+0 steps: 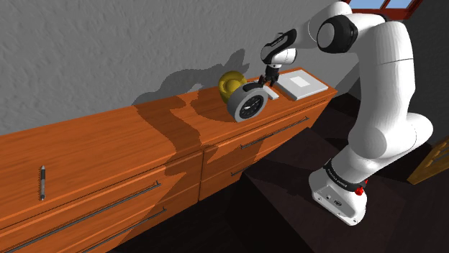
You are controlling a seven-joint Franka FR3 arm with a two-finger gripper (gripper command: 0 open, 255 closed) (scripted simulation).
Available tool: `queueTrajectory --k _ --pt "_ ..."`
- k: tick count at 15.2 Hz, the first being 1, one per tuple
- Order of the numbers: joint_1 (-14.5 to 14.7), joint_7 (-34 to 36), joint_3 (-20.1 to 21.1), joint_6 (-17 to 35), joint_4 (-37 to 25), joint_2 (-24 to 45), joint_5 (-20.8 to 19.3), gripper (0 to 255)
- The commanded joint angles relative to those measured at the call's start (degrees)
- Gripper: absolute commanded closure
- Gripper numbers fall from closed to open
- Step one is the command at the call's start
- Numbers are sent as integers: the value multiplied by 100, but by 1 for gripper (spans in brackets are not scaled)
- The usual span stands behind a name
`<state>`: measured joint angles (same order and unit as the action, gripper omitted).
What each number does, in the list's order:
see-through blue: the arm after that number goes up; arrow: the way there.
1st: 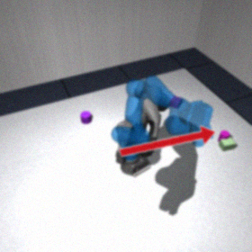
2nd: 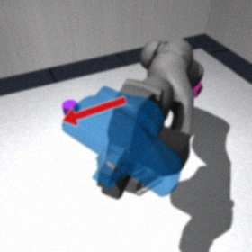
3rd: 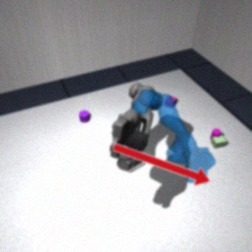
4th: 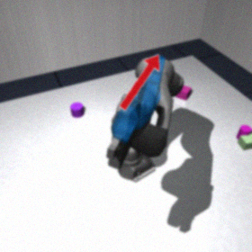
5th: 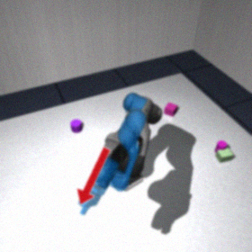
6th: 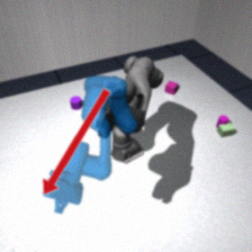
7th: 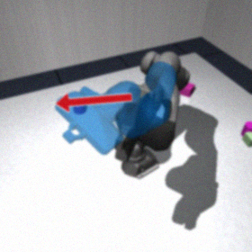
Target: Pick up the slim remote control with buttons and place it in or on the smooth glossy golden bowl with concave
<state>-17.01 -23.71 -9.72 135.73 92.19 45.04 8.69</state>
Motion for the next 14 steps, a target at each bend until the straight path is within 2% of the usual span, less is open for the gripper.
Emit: queueTrajectory --k 1,7,8,14 --pt "-2 -3 6 43 11 28 6 0" --pt "-2 -3 6 42 10 28 6 0" --pt "-2 -3 6 42 10 28 6 255" --pt "-2 -3 6 42 10 28 6 255"
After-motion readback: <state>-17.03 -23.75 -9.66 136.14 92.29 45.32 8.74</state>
